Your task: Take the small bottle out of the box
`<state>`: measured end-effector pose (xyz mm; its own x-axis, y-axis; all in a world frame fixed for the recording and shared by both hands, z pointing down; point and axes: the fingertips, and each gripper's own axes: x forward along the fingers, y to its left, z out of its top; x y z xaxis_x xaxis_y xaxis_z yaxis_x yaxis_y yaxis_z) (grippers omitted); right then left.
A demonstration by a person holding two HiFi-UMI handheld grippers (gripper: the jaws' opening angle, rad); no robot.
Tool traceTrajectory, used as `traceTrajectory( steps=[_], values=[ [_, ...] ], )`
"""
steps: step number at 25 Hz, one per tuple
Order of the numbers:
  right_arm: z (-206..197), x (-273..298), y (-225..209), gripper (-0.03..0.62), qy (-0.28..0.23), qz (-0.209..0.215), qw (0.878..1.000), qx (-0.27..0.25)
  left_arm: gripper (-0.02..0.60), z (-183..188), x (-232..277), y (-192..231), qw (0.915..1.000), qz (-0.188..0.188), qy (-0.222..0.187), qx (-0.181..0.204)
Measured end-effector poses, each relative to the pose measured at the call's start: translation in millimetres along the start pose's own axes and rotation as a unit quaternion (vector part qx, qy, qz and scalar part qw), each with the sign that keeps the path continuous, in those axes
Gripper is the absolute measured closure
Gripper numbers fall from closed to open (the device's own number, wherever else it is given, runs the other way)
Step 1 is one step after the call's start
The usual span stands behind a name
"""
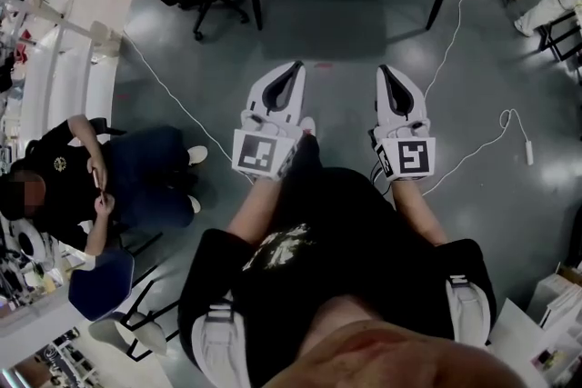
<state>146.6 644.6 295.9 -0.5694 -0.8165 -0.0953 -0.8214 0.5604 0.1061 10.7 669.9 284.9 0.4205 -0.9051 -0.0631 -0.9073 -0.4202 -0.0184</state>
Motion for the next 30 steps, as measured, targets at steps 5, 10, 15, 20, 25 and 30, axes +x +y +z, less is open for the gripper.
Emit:
traceTrajectory(
  steps=[5,10,15,20,25,30],
  values=[
    [3.9,27.2,-14.0,0.599,0.004,-0.012,1.000,0.000,0.572,7.3,28.2,16.8,0.9999,-0.015,0.002,-0.003],
    [5.8,55.1,-22.0,0.599,0.007,-0.022,1.000,-0.002,0.572,9.6,51.6,38.3,0.9997,-0.025,0.003,-0.007],
    [4.2,80.3,-29.4,0.599,0.008,-0.033,0.999,-0.004,0.572,8.5,74.9,57.9,0.9993,-0.038,0.001,-0.007],
    [4.4,111.4,-38.9,0.599,0.002,-0.040,0.999,-0.007,0.572,11.7,99.1,80.6,0.9990,-0.044,-0.007,-0.006],
    [2.3,143.0,-41.5,0.599,-0.004,-0.048,0.999,-0.008,0.572,7.7,115.1,110.0,0.9988,-0.047,-0.010,-0.004],
    [-0.3,169.4,-45.9,0.599,-0.005,-0.054,0.998,-0.008,0.572,6.2,136.9,132.3,0.9976,-0.060,-0.025,0.021]
  ],
)
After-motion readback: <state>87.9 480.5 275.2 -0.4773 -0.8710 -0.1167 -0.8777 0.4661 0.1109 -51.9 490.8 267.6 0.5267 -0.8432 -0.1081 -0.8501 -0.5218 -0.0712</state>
